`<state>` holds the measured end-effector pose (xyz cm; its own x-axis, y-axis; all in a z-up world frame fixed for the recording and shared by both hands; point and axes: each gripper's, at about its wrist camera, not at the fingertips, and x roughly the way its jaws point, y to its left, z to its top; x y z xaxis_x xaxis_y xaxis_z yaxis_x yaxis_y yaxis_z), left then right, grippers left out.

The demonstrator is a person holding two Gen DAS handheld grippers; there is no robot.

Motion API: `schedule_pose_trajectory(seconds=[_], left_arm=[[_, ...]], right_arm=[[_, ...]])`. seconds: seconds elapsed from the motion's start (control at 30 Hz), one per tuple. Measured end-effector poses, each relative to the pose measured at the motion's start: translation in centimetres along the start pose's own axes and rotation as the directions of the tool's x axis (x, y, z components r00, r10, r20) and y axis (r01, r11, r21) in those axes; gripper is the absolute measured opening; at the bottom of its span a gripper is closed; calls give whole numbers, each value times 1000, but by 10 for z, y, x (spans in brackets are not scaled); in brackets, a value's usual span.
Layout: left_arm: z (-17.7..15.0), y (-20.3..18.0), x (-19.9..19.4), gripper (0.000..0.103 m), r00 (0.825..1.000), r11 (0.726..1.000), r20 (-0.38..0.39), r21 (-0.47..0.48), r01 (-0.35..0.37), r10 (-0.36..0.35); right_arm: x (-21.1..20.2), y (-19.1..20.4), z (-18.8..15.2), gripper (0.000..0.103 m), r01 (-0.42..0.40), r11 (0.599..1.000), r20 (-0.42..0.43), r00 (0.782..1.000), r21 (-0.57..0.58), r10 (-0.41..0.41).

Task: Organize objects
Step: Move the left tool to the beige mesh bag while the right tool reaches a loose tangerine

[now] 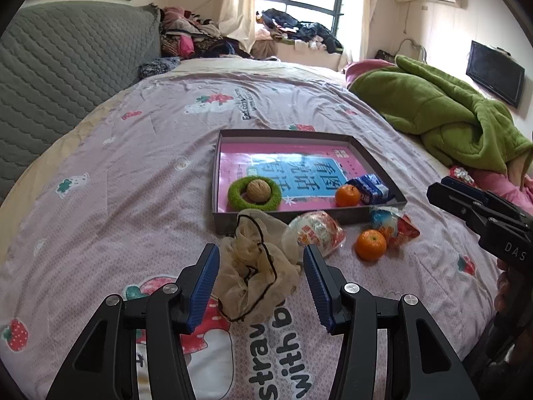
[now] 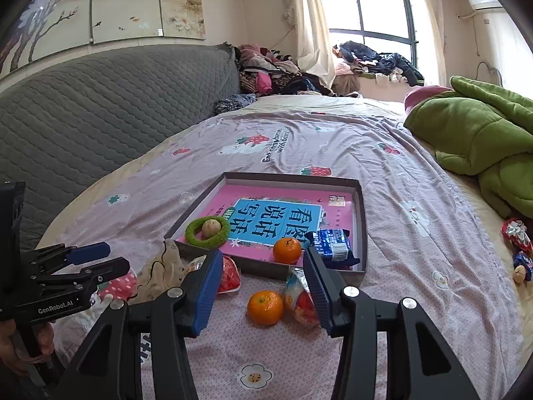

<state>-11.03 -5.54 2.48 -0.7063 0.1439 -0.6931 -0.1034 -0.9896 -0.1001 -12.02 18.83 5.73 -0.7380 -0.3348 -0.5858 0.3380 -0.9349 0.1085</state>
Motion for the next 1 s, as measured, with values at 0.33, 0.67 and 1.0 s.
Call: schedule_pose_trajectory(seconds=[0.33,0.67,1.0], left_arm=[[-8,-3,8,54,999,1000,-35,12,4,-4],[-12,-2,15,54,998,1000,-63,13,4,-3],[-17,3,27,55,997,1000,-73,9,-5,6]], right_arm=[[15,8,-14,50,-12,999,-60,998,-34,10],[34,13,-28,50,-31,998,-111,994,-54,25],[49,15,-38,50,-19,997,-140,990,-71,9]])
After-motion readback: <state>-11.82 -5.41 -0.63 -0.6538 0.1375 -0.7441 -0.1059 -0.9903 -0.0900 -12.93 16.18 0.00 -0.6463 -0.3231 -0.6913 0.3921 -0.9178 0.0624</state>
